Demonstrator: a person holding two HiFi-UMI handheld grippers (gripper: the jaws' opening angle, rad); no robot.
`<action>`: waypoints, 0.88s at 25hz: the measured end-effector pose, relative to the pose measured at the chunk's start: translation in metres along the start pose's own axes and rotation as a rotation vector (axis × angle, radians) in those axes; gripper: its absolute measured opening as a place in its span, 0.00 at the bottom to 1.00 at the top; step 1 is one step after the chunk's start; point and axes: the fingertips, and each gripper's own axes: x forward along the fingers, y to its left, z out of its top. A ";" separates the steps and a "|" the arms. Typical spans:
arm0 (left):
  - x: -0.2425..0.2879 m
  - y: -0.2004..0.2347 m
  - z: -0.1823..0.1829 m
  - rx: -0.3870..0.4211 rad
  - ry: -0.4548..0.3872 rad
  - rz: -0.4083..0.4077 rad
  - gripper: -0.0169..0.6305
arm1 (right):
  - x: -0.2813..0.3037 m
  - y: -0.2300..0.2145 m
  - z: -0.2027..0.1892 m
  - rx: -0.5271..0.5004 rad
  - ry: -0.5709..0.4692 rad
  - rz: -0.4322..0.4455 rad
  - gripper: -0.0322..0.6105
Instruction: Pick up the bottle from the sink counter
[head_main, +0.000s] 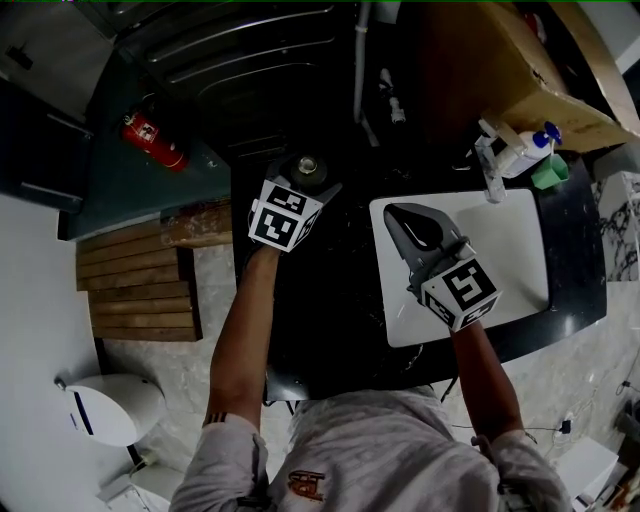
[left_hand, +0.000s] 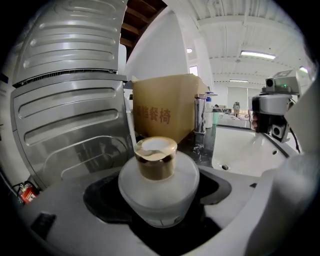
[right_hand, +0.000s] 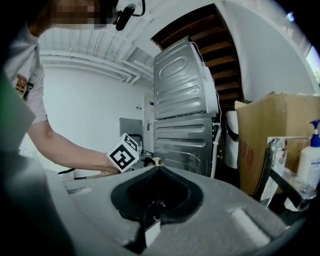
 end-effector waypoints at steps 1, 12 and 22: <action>0.002 0.000 -0.001 0.000 0.004 -0.005 0.60 | -0.001 -0.001 -0.001 0.003 0.001 -0.002 0.05; 0.006 0.000 0.001 -0.017 -0.004 -0.012 0.54 | -0.006 -0.006 -0.010 0.018 0.009 -0.031 0.05; -0.026 -0.015 0.013 0.009 -0.042 0.017 0.54 | -0.011 -0.008 0.000 0.013 -0.009 -0.052 0.05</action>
